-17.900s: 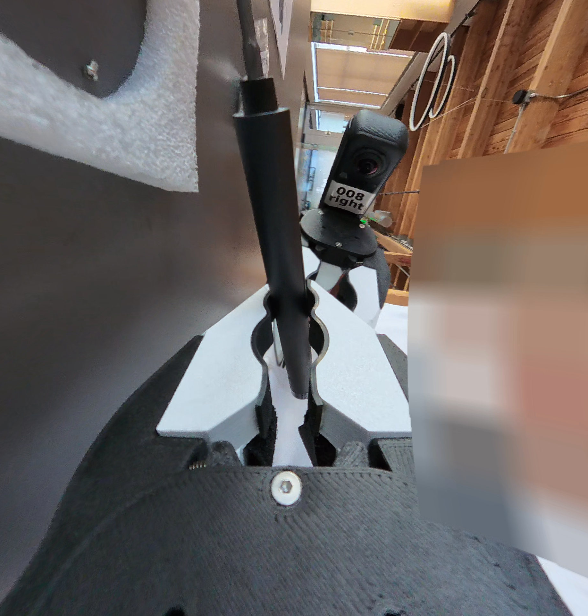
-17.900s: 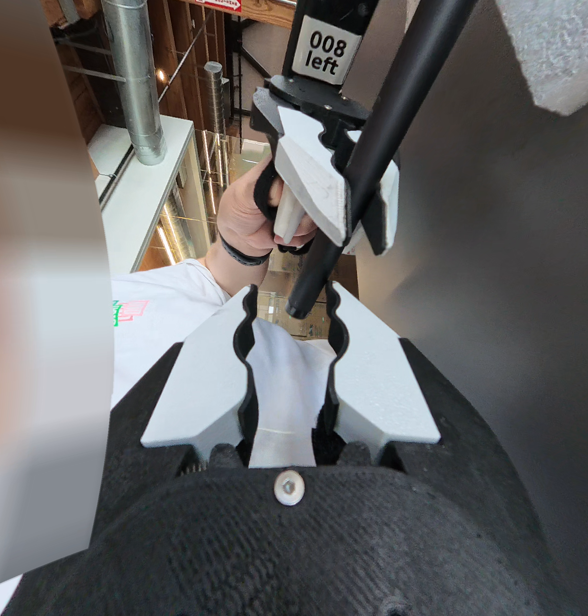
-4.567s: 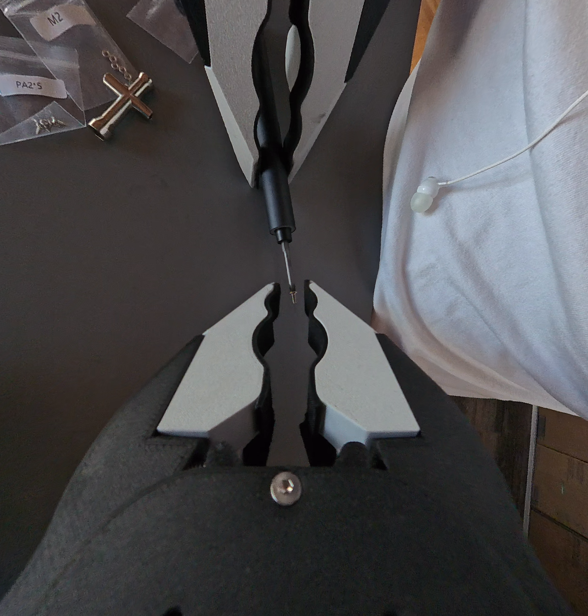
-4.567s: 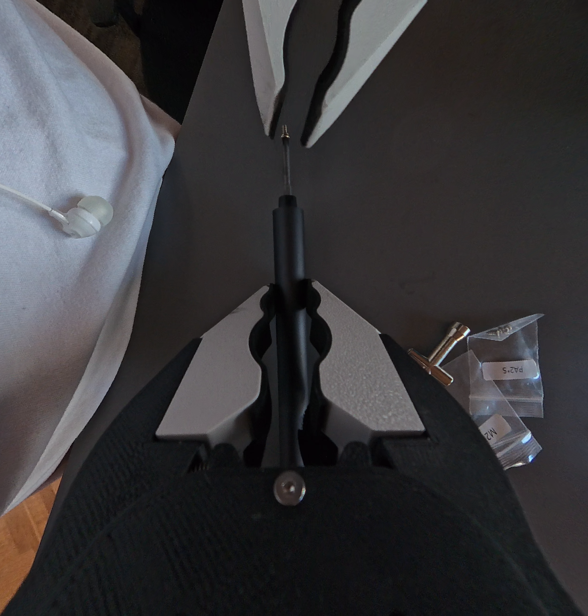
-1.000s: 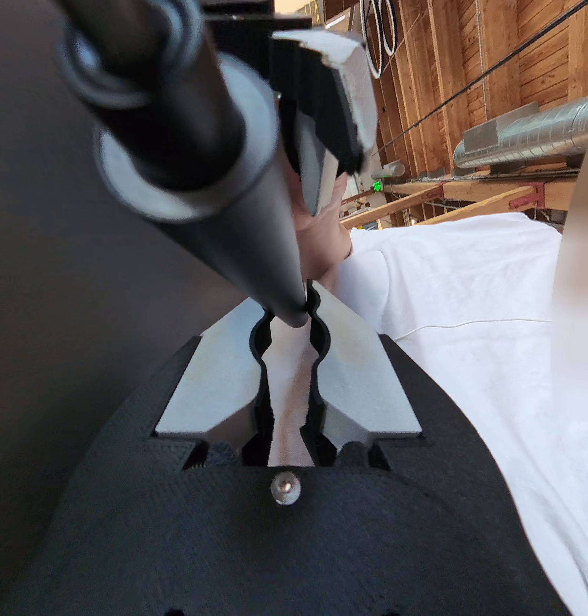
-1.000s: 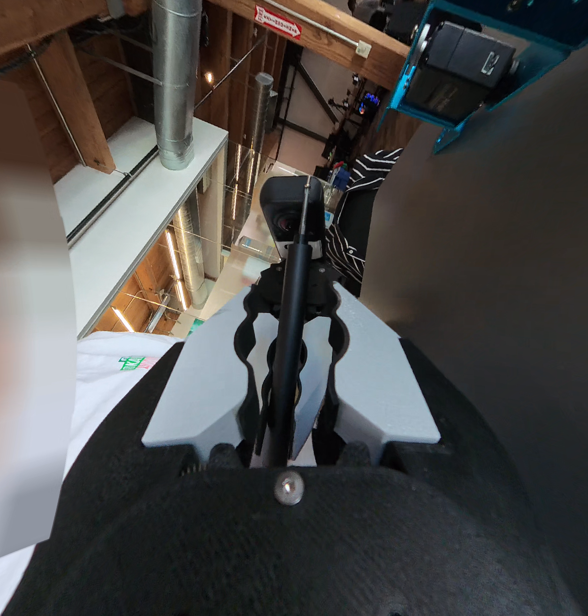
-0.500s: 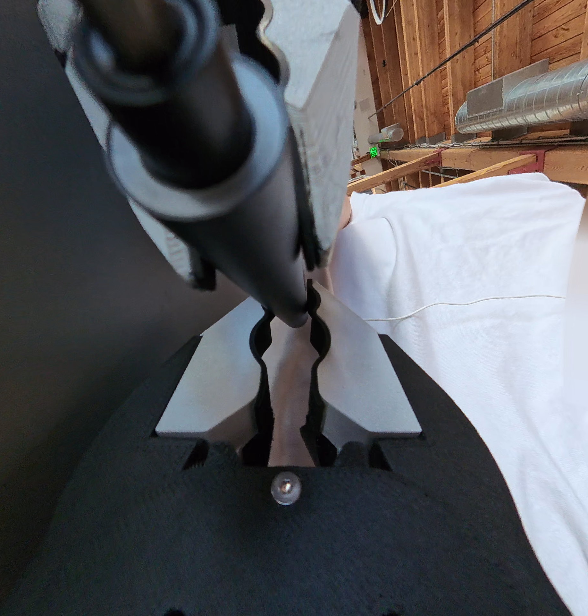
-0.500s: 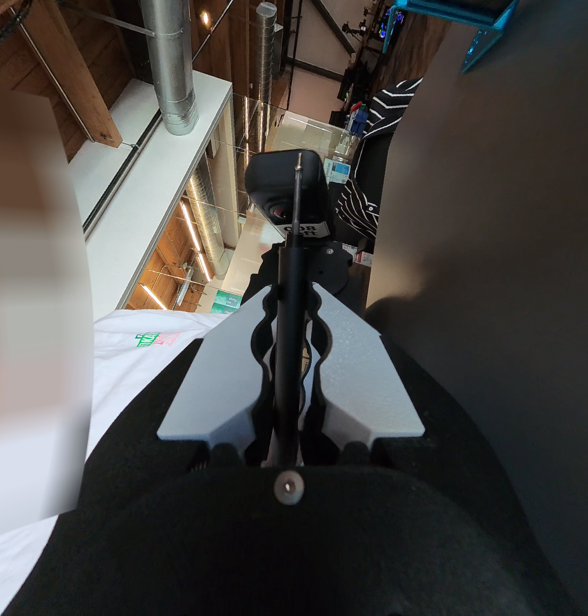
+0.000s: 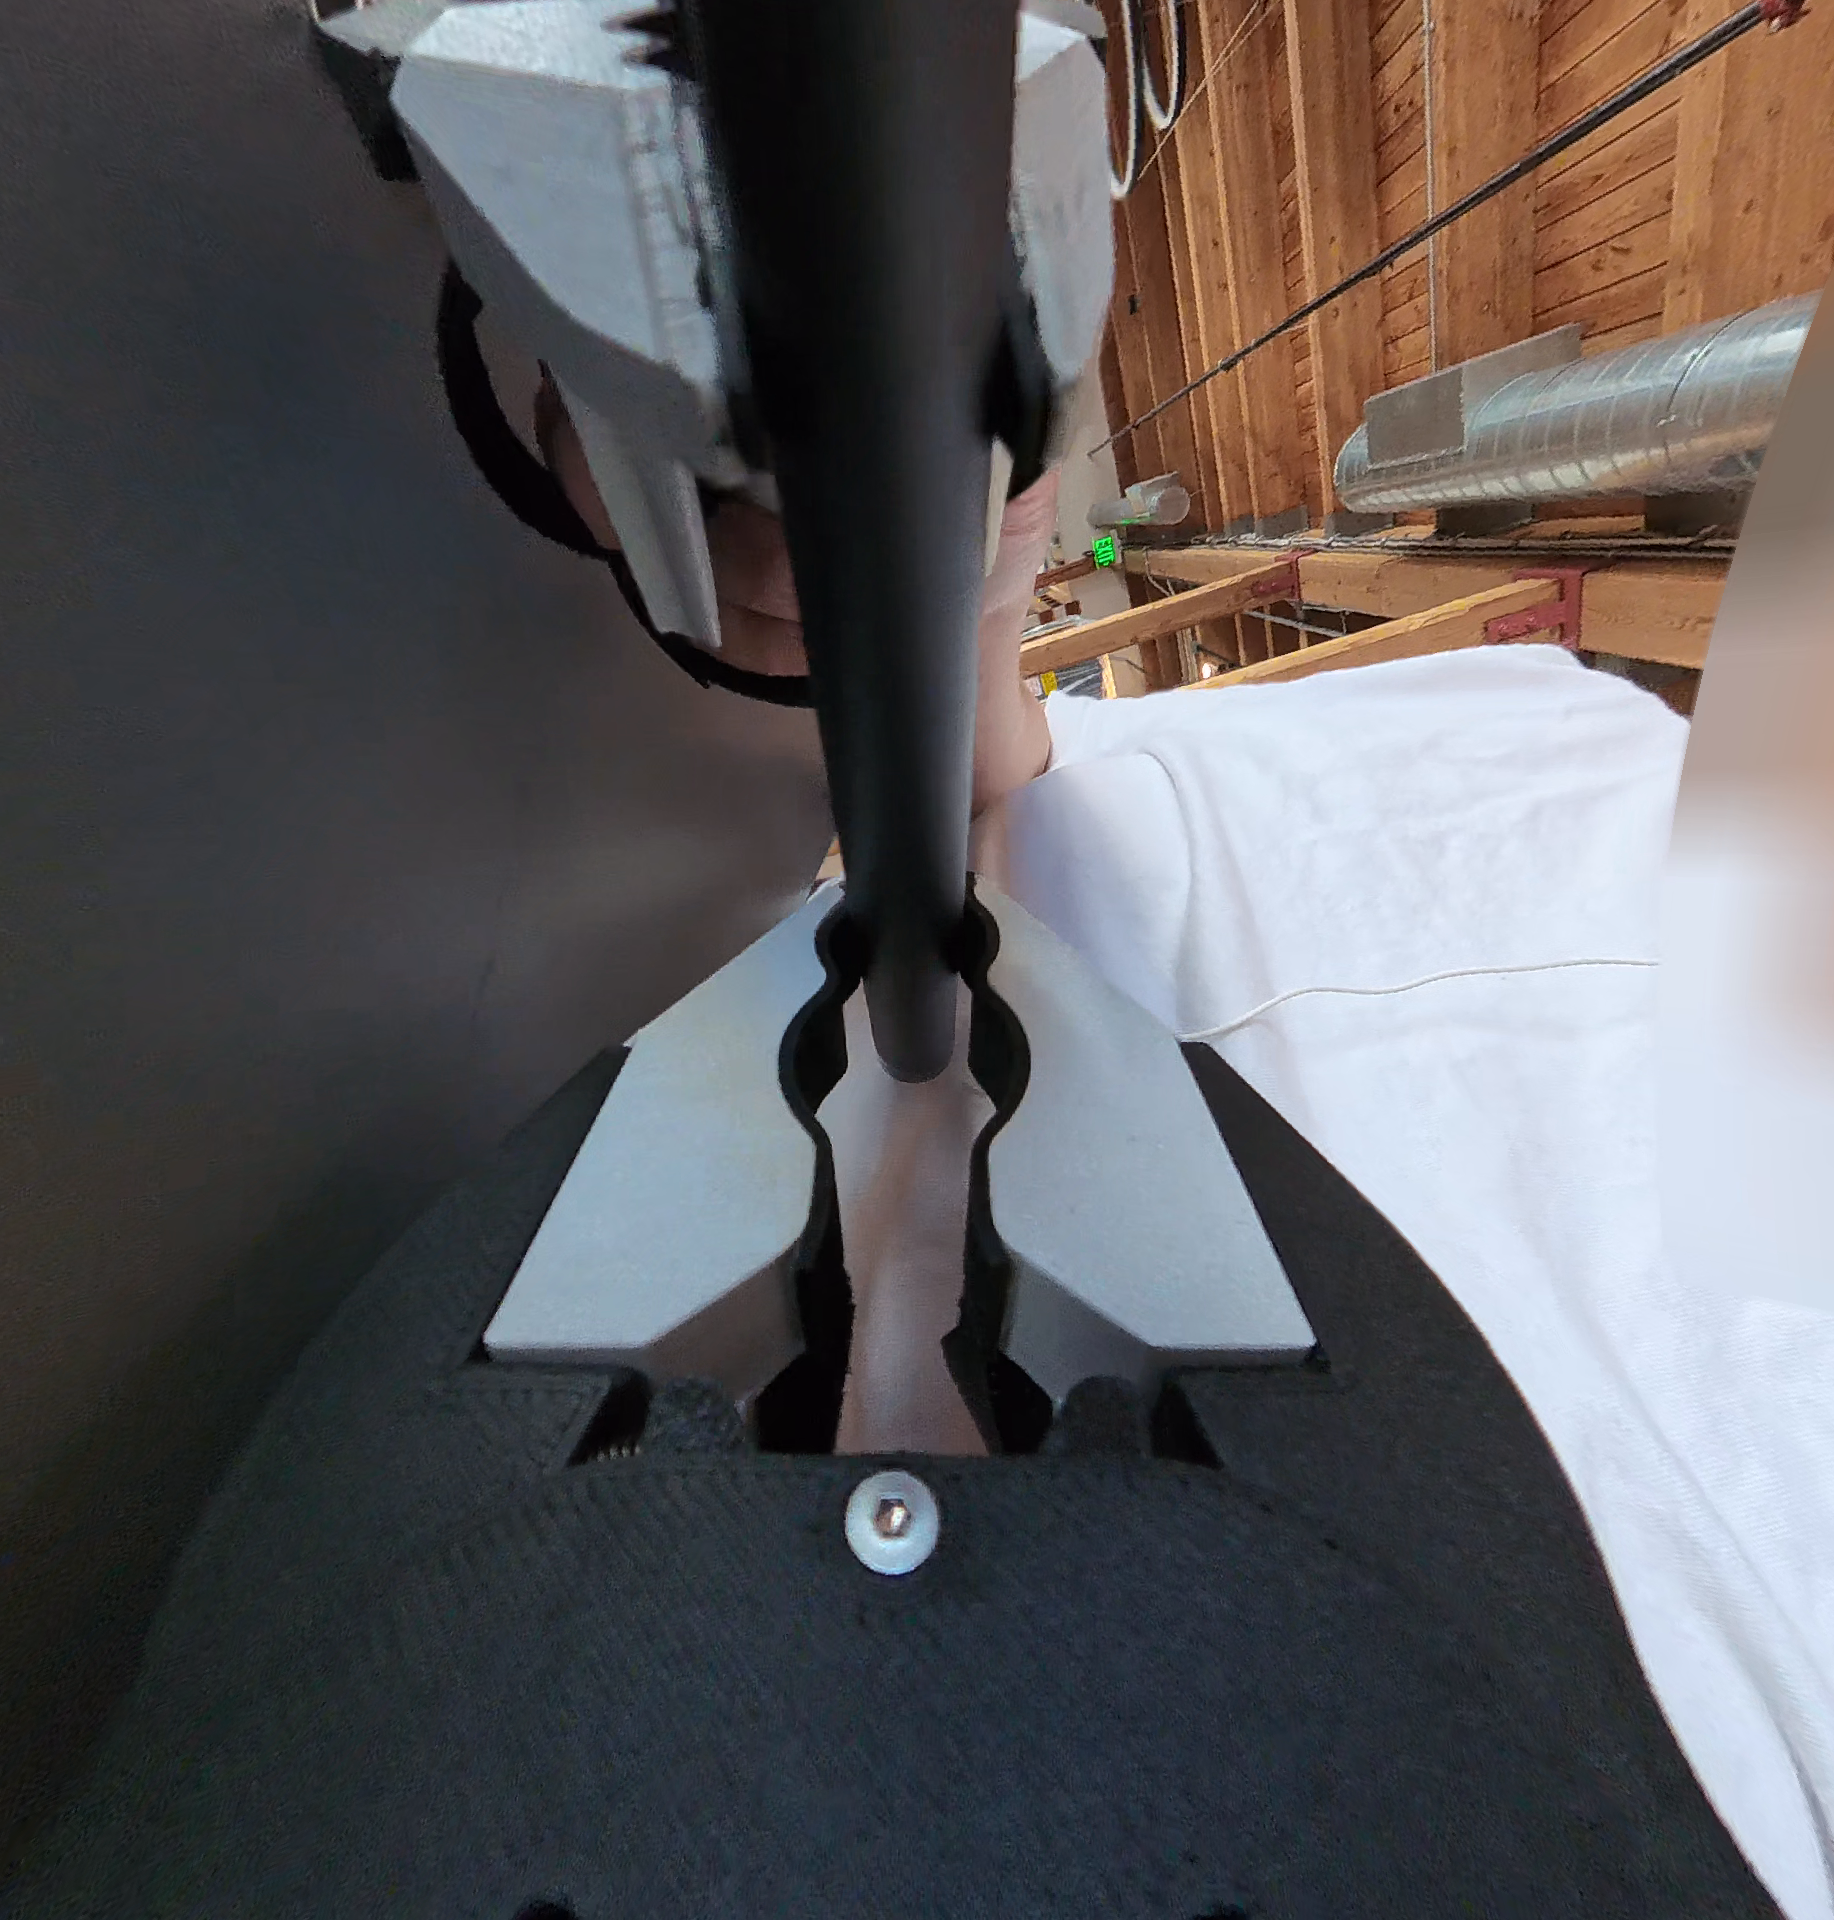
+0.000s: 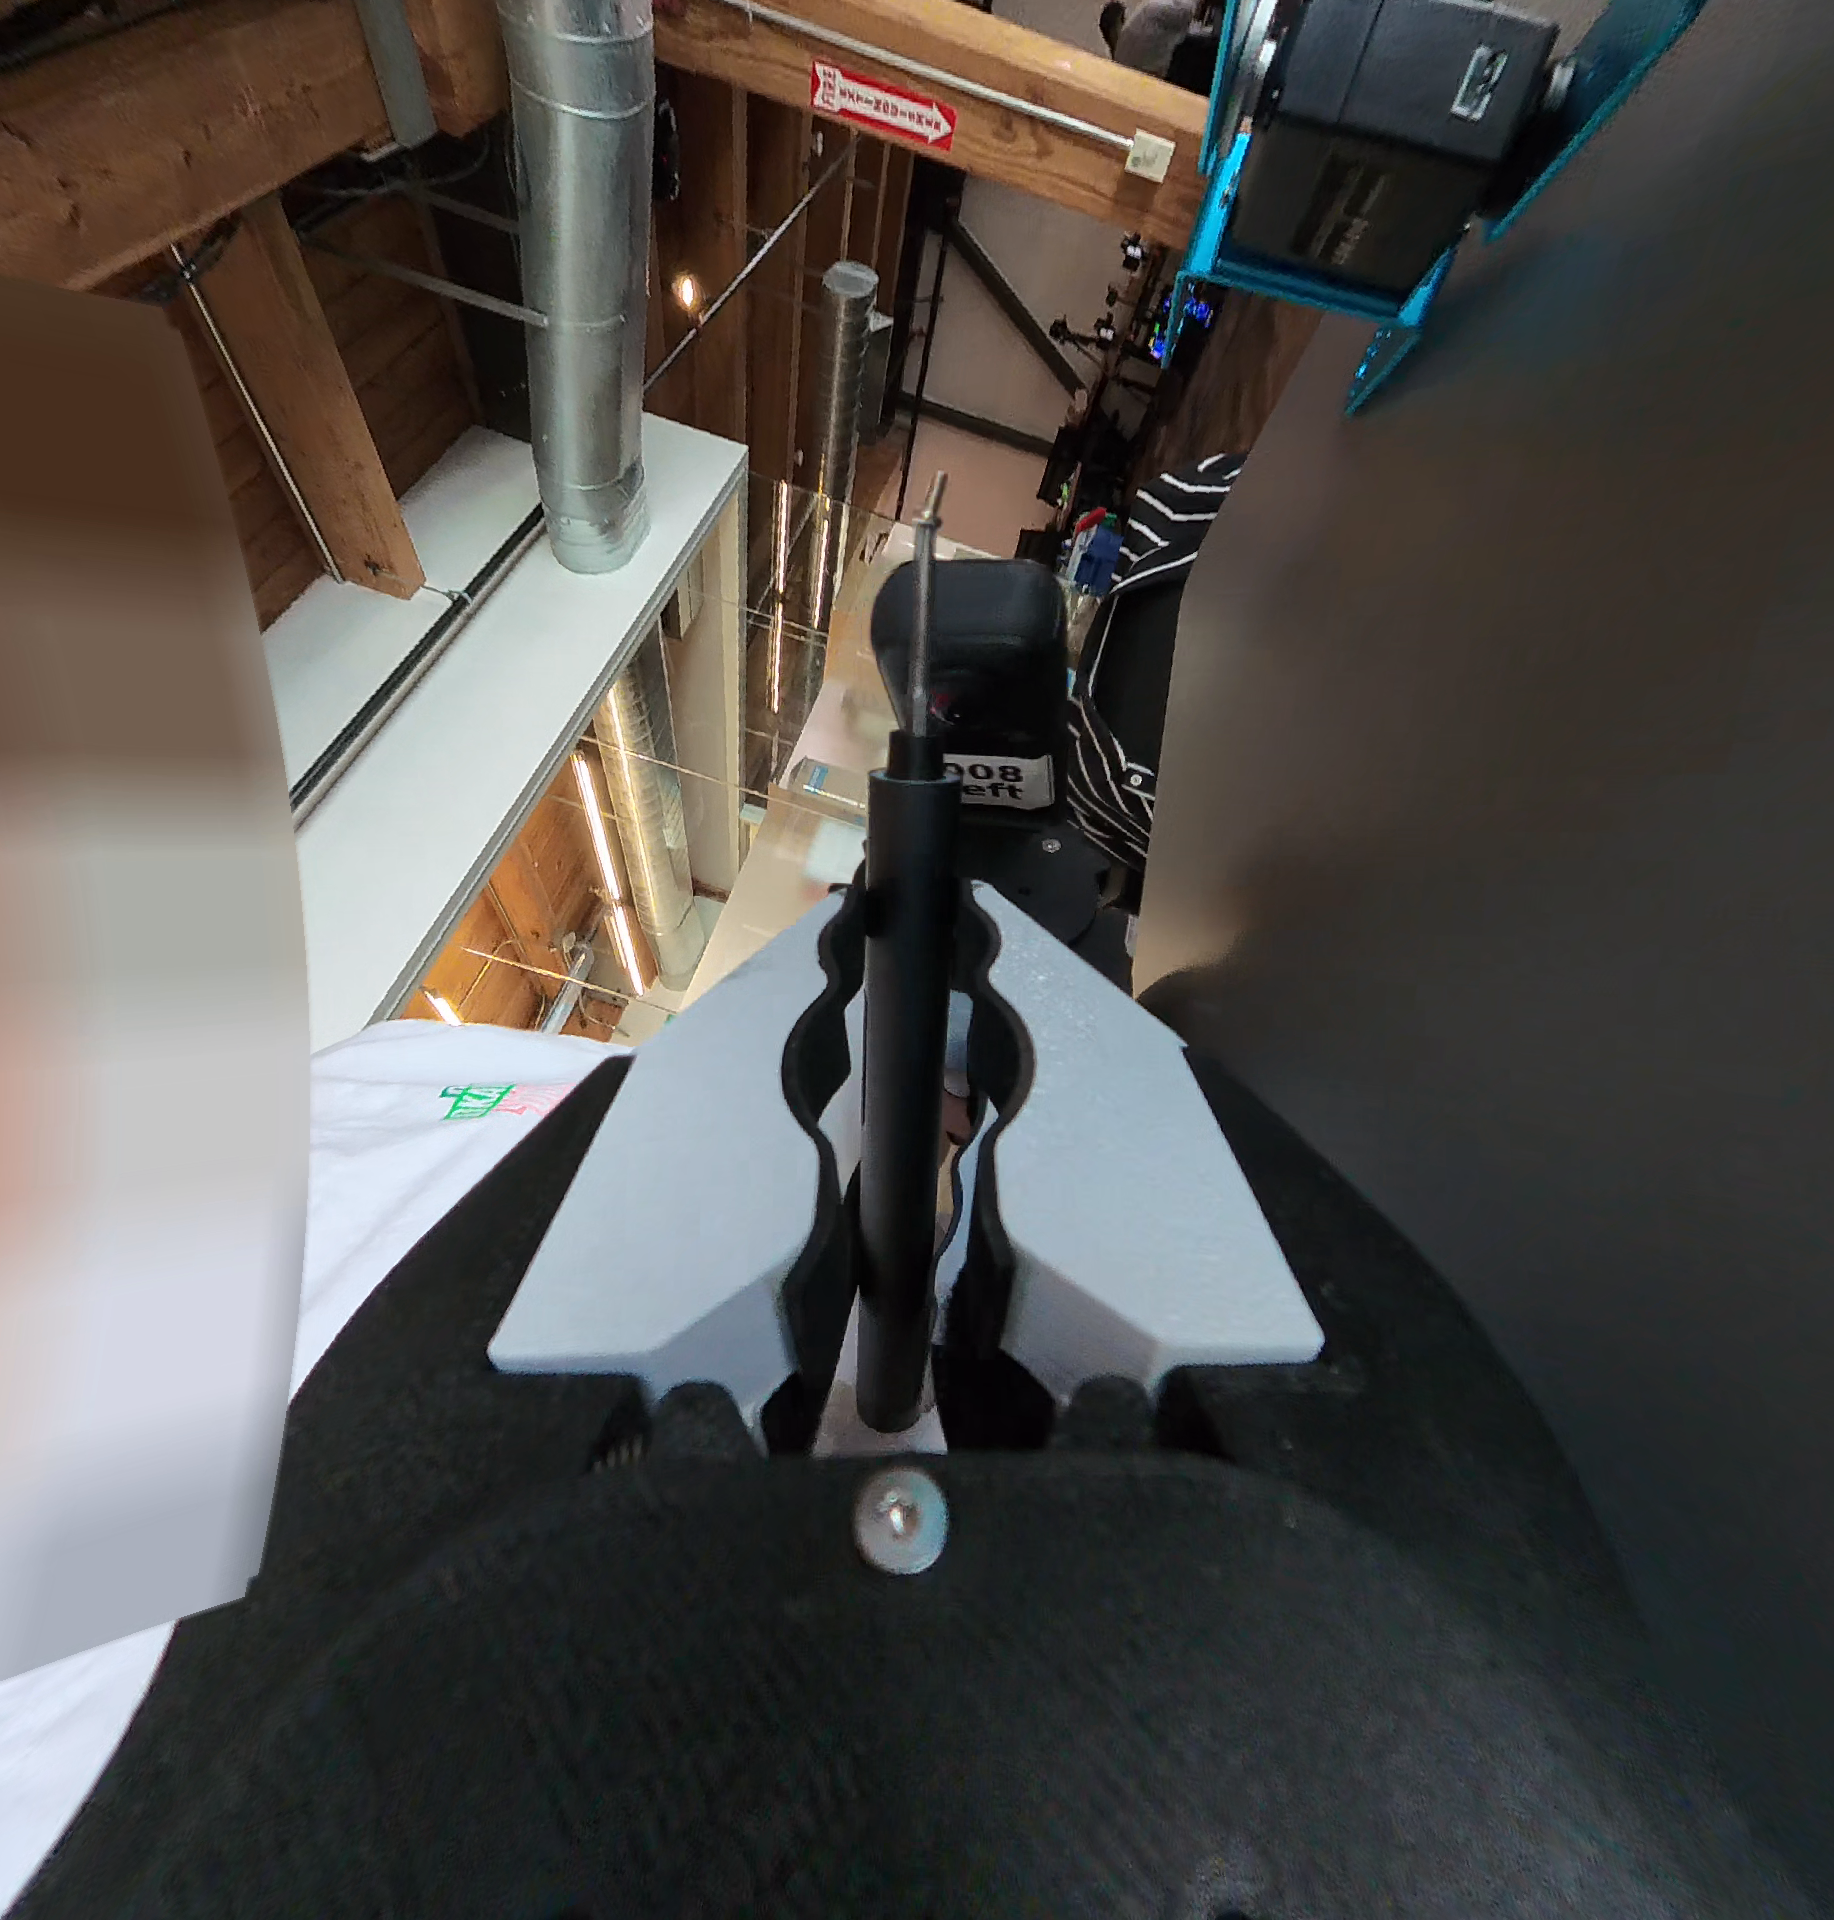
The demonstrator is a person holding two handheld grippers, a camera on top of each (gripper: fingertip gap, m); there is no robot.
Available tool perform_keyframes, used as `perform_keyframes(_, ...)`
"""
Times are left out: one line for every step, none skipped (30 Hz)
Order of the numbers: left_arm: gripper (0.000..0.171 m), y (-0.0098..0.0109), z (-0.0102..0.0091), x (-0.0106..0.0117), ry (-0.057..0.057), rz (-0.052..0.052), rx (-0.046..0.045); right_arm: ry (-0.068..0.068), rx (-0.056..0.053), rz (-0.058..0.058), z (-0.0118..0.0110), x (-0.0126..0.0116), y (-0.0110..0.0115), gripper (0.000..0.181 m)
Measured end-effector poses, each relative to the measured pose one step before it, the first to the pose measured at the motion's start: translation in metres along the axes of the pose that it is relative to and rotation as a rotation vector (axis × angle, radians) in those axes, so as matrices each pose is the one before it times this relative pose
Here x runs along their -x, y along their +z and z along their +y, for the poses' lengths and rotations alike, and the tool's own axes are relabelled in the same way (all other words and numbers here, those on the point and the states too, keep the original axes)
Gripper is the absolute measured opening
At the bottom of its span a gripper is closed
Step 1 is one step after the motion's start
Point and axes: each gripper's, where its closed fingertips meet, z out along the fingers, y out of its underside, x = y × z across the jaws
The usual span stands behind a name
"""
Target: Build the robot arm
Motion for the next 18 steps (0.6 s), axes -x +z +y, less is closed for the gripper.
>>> perform_keyframes(0.016,0.00096,-0.00108,-0.00083,-0.0096,0.0111,-0.00941,-0.0054,-0.0106,-0.0016,-0.00073,0.00065,-0.00196,0.016)
perform_keyframes(0.016,0.0012,-0.00127,-0.00088,-0.012,0.0138,-0.01134,-0.0032,-0.0103,-0.0018,-0.00082,0.00068,-0.00186,0.016)
perform_keyframes(0.017,0.00109,-0.00112,-0.00083,-0.0122,0.0132,-0.01076,0.001,-0.0086,-0.0046,-0.00063,0.00122,-0.00165,0.016)
perform_keyframes(0.017,0.00096,-0.00098,-0.00092,-0.0108,0.0124,-0.00972,0.0003,-0.0097,-0.0073,-0.00071,0.00177,-0.00141,0.016)
perform_keyframes(0.017,0.00083,-0.00109,-0.00115,-0.0061,0.0117,-0.01084,-0.0013,-0.0115,-0.0053,-0.00088,0.00153,-0.00127,0.016)
perform_keyframes(0.017,0.00075,-0.0008,-0.00117,-0.0021,0.0098,-0.00802,-0.0028,-0.0099,-0.001,-0.00056,0.00072,-0.00119,0.016)
perform_keyframes(0.017,0.00063,-0.00056,-0.0006,-0.0008,0.0058,-0.00554,-0.004,-0.0092,-0.0009,-0.00054,0.00057,-0.00104,0.016)
perform_keyframes(0.017,0.00065,-0.00061,-0.00051,-0.0004,0.0052,-0.00646,-0.0025,-0.0105,-0.0026,-0.00058,0.00064,-0.00094,0.016)
perform_keyframes(0.018,0.00065,-0.00082,-0.00054,-0.0032,0.0072,-0.00711,0.0002,-0.0105,-0.003,-0.0007,0.00053,-0.00078,0.016)
perform_keyframes(0.018,0.00065,-0.00103,-0.00049,-0.0057,0.0088,-0.00778,0.0014,-0.0094,-0.0043,-0.00059,0.00066,-0.00081,0.016)
perform_keyframes(0.019,0.0008,-0.00138,-0.00121,-0.0072,0.0153,-0.01068,0.0022,-0.0097,-0.0066,-0.00119,0.0011,-0.00079,0.016)
perform_keyframes(0.023,0.0006,-0.00251,-0.00237,-0.0124,0.0249,-0.01802,0.0013,-0.013,-0.0032,-0.00157,0.00066,-0.00085,0.016)
perform_keyframes(0.032,0.00039,-0.00374,-0.00184,-0.0146,0.0233,-0.02762,-0.0013,-0.0146,0.0022,-0.00217,0.00011,-0.00099,0.016)
perform_keyframes(0.037,0.00013,-0.00342,-0.00051,-0.0088,0.0146,-0.02835,-0.0038,-0.0149,0.0062,-0.00226,-0.00039,-0.00114,0.016)
perform_keyframes(0.036,0.00009,-0.00233,-0.00117,-0.0032,0.0151,-0.02044,-0.005,-0.0136,0.0051,-0.00234,-0.00016,-0.00131,0.016)
perform_keyframes(0.035,0.00013,-0.00146,-0.00154,-0.0012,0.0147,-0.01546,-0.0024,-0.0095,0.0045,-0.00182,-0.00027,-0.00098,0.016)
perform_keyframes(0.033,-0.00013,-0.00136,-0.00077,-0.0003,0.0069,-0.01463,-0.0001,-0.0081,0.0043,-0.00165,-0.00036,-0.00083,0.016)
perform_keyframes(0.032,-0.00039,-0.00176,-0.00003,0.0026,0.0019,-0.01611,-0.0002,-0.0094,0.0008,-0.00181,0.0001,-0.0006,0.016)
